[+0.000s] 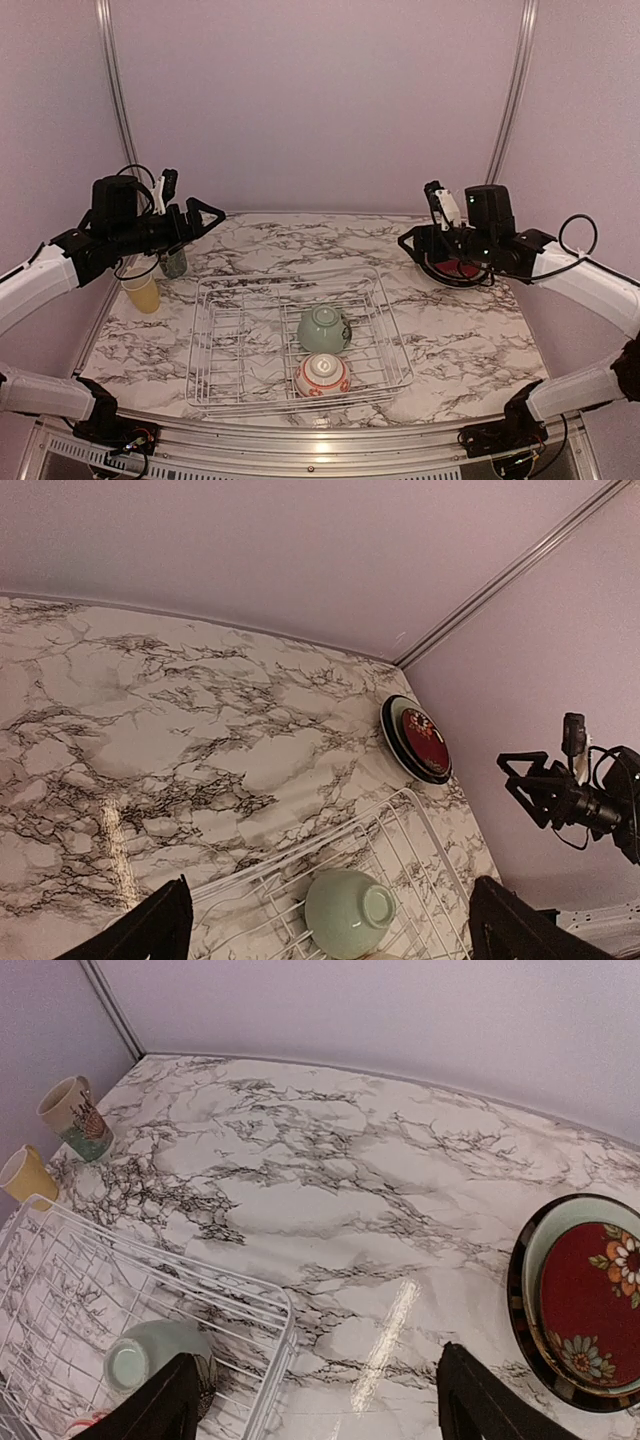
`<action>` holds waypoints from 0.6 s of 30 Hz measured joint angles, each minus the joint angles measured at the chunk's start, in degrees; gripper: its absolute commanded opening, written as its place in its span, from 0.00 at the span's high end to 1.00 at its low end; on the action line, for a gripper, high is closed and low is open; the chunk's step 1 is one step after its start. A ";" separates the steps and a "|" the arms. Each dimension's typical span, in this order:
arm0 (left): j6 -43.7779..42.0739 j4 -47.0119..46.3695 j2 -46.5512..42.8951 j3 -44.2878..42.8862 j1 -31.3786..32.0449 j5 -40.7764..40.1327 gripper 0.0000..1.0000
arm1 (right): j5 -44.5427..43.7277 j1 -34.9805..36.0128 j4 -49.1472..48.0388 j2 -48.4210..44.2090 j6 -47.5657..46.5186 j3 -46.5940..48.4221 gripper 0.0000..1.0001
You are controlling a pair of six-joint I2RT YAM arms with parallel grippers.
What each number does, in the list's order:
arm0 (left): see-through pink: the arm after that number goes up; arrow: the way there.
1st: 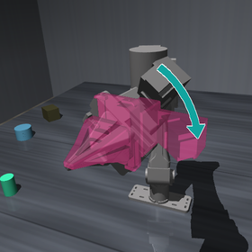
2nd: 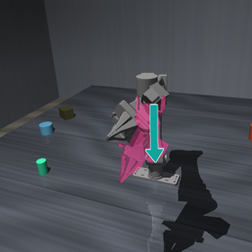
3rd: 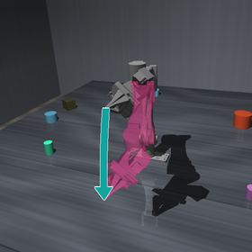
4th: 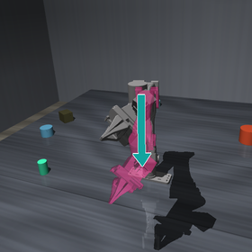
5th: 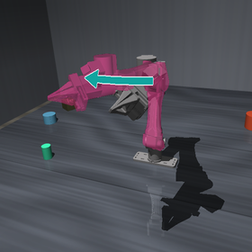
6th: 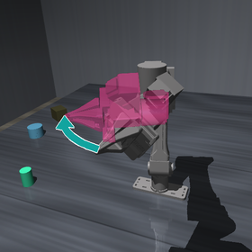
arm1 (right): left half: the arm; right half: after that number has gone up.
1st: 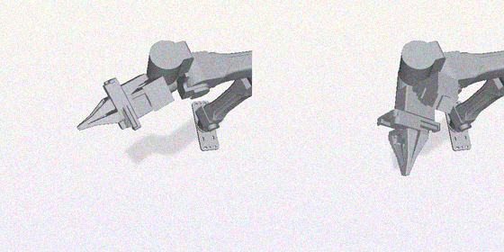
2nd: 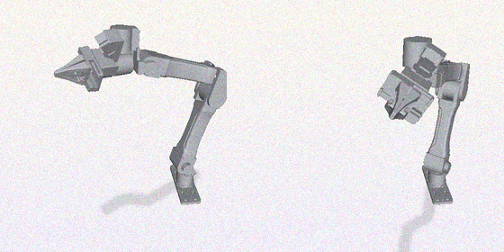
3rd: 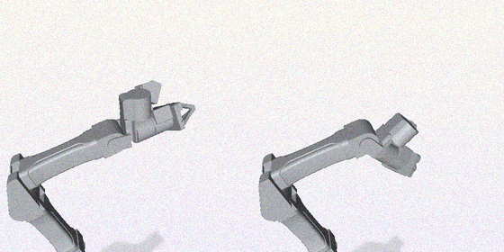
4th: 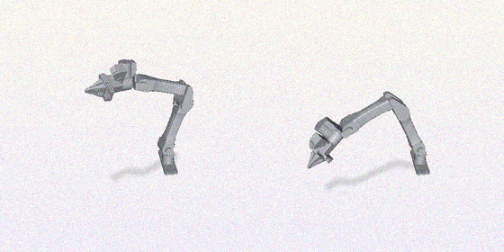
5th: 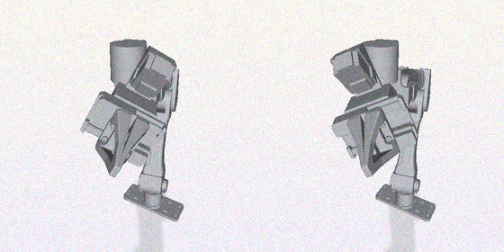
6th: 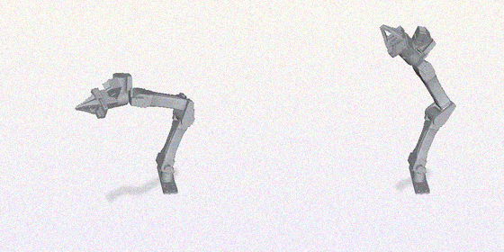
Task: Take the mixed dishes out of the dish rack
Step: Grab the bowl from the dish rack.
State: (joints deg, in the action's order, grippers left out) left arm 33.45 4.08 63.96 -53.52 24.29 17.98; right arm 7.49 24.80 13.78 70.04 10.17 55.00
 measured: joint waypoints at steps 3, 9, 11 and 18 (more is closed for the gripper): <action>0.20 -0.33 0.55 0.00 0.13 0.02 0.01 | -1.20 6.38 2.12 0.63 -2.34 2.19 0.21; 0.42 -0.94 1.25 0.00 0.59 0.17 0.01 | -2.25 19.65 7.85 7.13 -7.28 8.70 0.21; 0.44 -0.94 1.27 0.00 0.68 0.17 0.01 | -1.64 23.47 10.36 10.34 -8.92 10.82 0.22; 0.46 -1.03 1.27 0.00 0.83 0.17 0.01 | 2.99 33.66 20.46 19.67 -13.68 16.17 0.22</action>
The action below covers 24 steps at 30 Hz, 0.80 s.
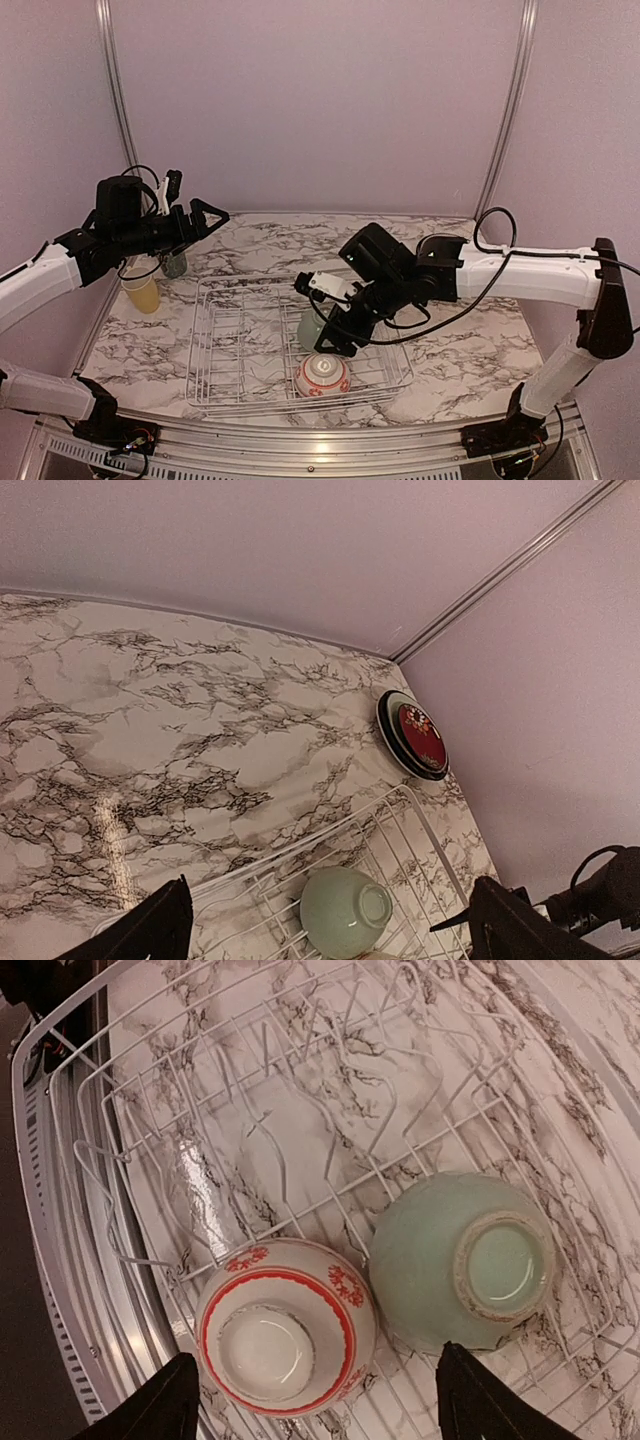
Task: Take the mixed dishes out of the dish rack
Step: Grab the bowl from the dish rack.
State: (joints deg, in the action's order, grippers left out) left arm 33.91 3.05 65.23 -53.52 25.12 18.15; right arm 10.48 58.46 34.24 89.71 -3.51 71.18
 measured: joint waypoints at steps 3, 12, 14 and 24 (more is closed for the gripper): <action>-0.02 -0.02 0.00 0.00 0.07 0.00 0.01 | 1.60 2.73 3.37 1.84 -1.25 1.38 0.22; -0.02 -0.04 0.13 0.00 0.11 -0.02 0.01 | 1.81 4.46 8.15 4.07 -2.93 2.60 0.23; -0.02 -0.04 0.13 0.00 0.11 0.00 0.01 | 1.73 4.96 8.52 4.79 -3.26 2.97 0.23; -0.04 -0.02 0.13 0.00 0.11 -0.02 0.01 | -0.90 7.48 9.09 9.53 -4.68 4.00 0.29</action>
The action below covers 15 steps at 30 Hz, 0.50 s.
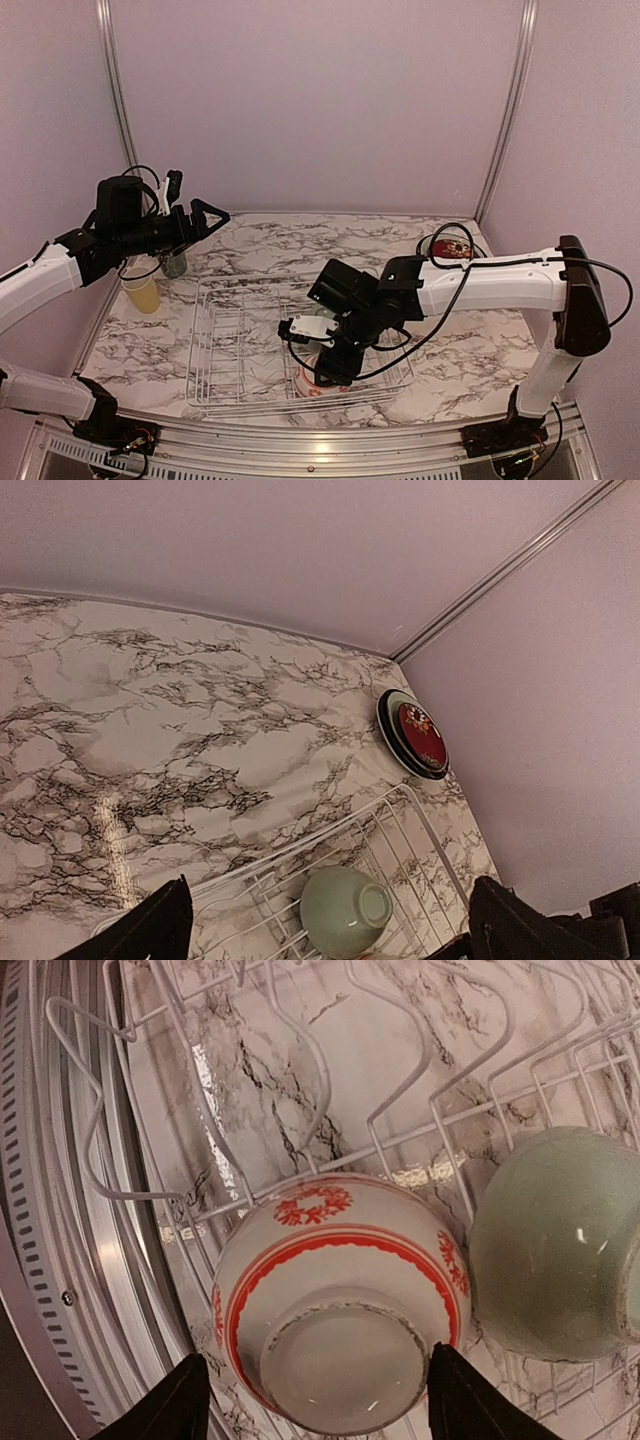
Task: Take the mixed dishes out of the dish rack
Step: Grab the bowl from the dish rack.
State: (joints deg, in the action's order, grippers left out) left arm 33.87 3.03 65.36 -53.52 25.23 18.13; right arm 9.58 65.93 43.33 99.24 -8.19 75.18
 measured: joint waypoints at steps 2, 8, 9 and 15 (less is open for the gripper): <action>0.00 0.00 0.00 0.00 0.00 0.00 0.01 | -1.01 0.09 0.04 0.48 -0.07 0.00 0.29; -0.02 0.02 0.00 0.00 0.00 -0.04 0.01 | -3.45 0.09 0.02 1.33 -0.31 0.02 0.40; -0.02 0.02 0.00 0.00 0.00 -0.04 0.01 | -3.74 0.09 0.02 1.44 -0.42 0.02 0.43; -0.04 0.02 0.00 0.00 0.00 -0.20 0.01 | -4.39 0.15 -0.04 1.70 -0.55 0.90 0.56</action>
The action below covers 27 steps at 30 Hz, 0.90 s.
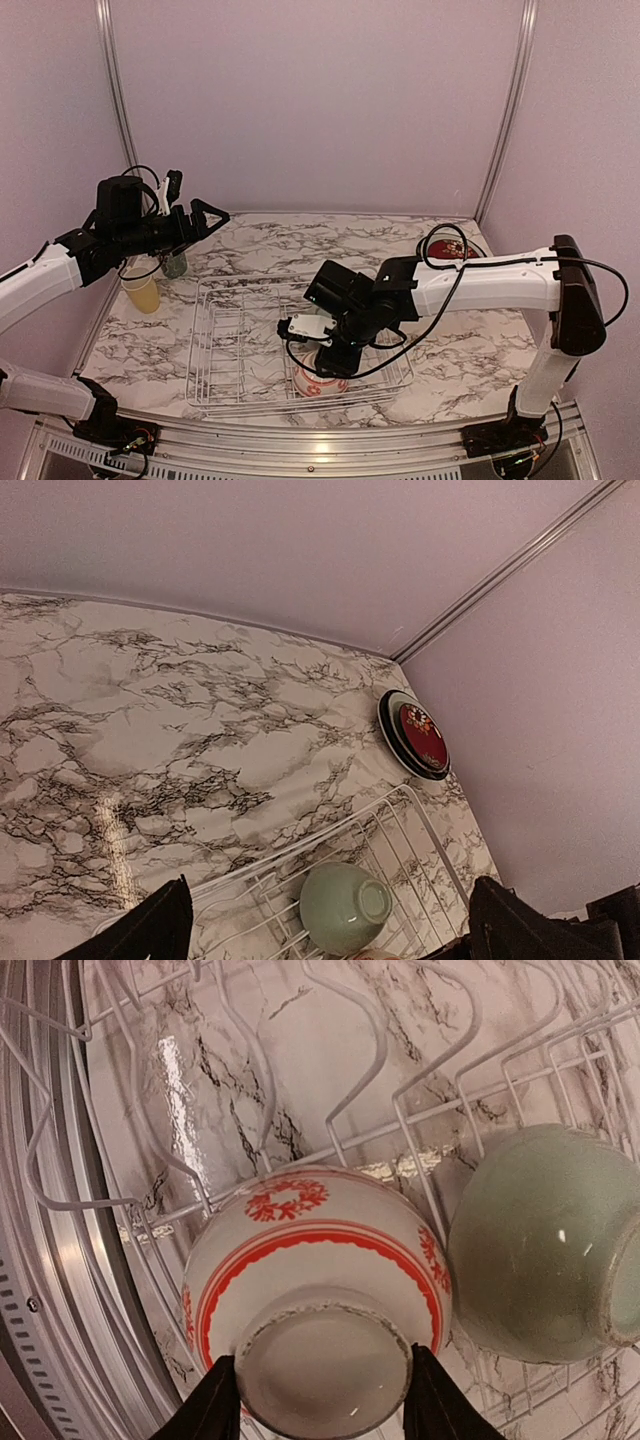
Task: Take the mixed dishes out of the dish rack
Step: Grab the bowl from the dish rack.
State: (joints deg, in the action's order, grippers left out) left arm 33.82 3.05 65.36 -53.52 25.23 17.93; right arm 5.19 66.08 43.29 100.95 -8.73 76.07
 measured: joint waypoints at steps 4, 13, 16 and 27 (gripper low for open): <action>0.00 0.00 0.00 0.00 0.00 0.02 0.01 | -0.39 0.00 0.00 0.00 -0.09 0.02 0.66; 0.00 0.00 0.00 0.00 0.00 0.02 0.01 | -0.35 0.02 -0.04 0.00 -0.09 0.02 0.82; 0.00 0.00 0.00 0.00 0.00 0.00 0.01 | -0.33 0.02 -0.22 -0.09 -0.07 0.02 0.84; 0.00 0.00 0.00 0.00 0.00 0.00 0.01 | -0.76 0.00 -3.17 -6.62 1.42 -2.36 0.91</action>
State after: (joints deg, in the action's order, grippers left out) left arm 33.82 3.05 65.36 -53.52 25.23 17.93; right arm 4.43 66.08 40.12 94.32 -7.31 73.71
